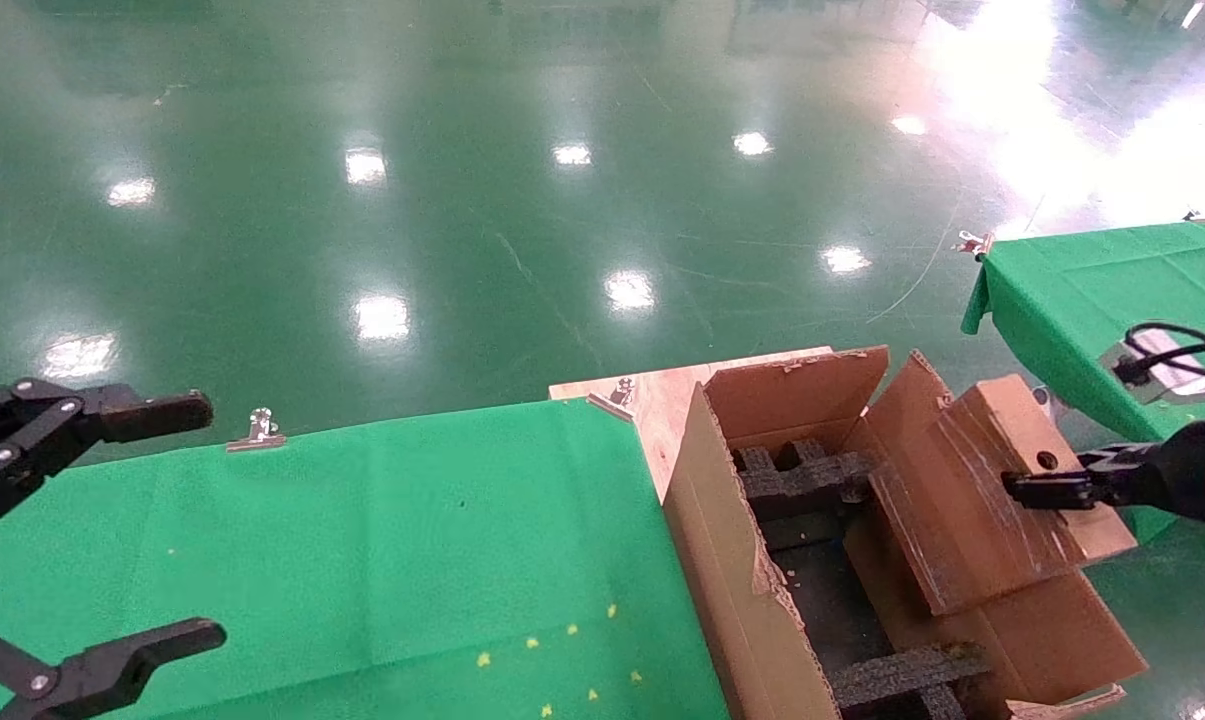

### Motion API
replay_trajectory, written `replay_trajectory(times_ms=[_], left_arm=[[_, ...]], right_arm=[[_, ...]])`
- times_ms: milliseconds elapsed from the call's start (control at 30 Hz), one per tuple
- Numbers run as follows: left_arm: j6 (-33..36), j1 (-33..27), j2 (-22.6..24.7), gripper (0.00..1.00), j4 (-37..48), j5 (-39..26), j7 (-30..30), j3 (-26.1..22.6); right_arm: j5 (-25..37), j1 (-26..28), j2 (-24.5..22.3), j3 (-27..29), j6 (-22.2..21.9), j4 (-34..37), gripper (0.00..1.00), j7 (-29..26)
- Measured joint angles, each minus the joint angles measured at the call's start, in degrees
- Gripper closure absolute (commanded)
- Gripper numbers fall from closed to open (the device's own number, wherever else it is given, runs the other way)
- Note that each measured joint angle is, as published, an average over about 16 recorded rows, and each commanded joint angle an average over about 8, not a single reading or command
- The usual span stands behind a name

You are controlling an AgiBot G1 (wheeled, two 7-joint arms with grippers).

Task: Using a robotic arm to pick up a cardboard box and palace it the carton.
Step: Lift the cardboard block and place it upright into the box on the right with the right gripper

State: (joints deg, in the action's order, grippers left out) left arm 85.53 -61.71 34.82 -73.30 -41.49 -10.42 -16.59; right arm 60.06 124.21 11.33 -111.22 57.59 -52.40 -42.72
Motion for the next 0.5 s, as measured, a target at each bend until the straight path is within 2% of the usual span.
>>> replay_trajectory(times_ms=[500], left_arm=[[0.0, 0.0, 0.0, 0.00, 0.0, 0.0, 0.0, -0.1]], right_arm=[[0.3, -6.3, 1.3, -3.3, -10.2, -4.7, 1.00, -6.0]])
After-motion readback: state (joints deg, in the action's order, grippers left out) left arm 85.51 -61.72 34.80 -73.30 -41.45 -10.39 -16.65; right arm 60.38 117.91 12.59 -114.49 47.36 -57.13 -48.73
